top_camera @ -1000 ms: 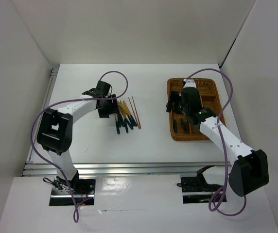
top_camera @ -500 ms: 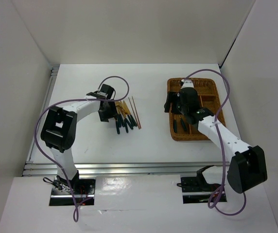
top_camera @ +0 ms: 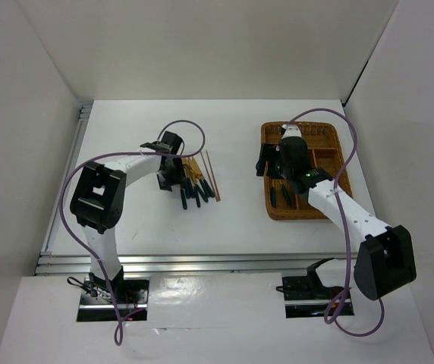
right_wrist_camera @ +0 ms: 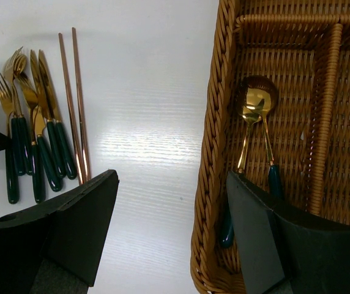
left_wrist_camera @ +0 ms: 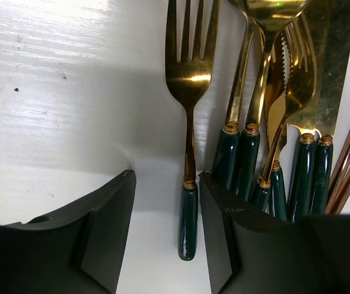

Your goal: Sort the eating utensils into containers

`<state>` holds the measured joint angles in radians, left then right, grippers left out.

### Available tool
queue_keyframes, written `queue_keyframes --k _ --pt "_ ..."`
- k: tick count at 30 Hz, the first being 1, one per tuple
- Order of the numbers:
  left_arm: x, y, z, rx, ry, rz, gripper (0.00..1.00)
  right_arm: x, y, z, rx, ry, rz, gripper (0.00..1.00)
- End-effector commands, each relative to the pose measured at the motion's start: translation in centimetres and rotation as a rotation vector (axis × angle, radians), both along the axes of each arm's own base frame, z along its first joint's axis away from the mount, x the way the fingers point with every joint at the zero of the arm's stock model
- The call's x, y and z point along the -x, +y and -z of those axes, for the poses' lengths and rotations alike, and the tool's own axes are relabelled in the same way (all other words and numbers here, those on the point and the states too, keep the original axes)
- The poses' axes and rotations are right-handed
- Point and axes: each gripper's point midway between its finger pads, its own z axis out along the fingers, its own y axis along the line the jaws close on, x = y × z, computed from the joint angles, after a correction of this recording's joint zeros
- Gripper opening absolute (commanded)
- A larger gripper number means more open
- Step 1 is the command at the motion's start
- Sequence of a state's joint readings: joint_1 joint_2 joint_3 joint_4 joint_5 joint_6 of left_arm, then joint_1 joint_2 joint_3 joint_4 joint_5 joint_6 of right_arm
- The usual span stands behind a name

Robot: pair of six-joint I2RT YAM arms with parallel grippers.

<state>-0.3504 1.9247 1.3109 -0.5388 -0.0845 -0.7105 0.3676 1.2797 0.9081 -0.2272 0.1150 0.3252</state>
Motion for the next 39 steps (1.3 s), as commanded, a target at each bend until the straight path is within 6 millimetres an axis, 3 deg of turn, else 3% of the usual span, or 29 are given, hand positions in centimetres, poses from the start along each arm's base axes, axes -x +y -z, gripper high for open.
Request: queue_keyframes --k 1,11,21,26,32,39 --pt "0.0 0.1 0.2 -0.041 0.021 0.001 0.6 -0.7 0.1 -0.6 -0.02 -0.035 0.014 0.79" --pt "0.1 1.7 0.7 -0.141 0.059 -0.012 0.48 -0.3 -0.3 -0.6 -0.017 -0.04 0.021 0.79" --pt "1.0 3.4 0.6 -0.228 0.079 -0.01 0.46 -0.3 -0.2 -0.6 -0.024 -0.038 0.026 0.79" --pt "1.6 2.9 -0.1 -0.206 0.073 0.013 0.53 -0.1 -0.1 -0.2 -0.026 -0.028 0.019 0.79" --pt "2.2 2.2 0.4 -0.202 0.082 0.036 0.53 -0.1 0.0 -0.1 -0.03 -0.026 0.011 0.79" --pt "2.5 1.4 1.3 -0.177 0.099 0.036 0.44 0.0 0.0 -0.2 -0.034 -0.034 0.011 0.79"
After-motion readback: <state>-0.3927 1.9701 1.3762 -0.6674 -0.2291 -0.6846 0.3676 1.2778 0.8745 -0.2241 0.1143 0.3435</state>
